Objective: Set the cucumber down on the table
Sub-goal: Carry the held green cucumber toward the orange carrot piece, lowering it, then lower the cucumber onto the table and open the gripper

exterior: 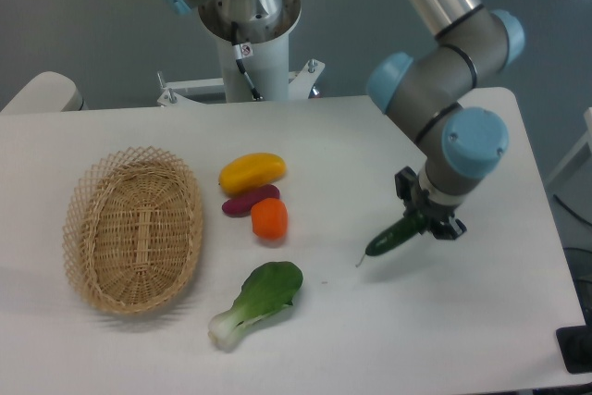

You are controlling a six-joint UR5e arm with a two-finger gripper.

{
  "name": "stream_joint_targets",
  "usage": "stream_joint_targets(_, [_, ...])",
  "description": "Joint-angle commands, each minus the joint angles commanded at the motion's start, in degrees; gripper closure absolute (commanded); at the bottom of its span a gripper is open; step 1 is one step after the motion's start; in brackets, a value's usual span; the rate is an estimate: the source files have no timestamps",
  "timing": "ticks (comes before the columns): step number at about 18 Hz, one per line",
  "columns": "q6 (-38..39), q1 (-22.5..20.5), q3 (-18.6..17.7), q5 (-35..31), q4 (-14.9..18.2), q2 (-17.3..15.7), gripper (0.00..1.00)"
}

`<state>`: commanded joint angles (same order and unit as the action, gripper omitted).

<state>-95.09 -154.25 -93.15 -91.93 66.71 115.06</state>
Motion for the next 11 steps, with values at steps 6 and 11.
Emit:
stream_joint_targets(6, [-3.6,-1.32,-10.02,0.0,-5.27,-4.48,0.74])
stream_joint_targets(11, [-2.73,0.0,-11.88,0.0,-5.97,-5.55,0.57])
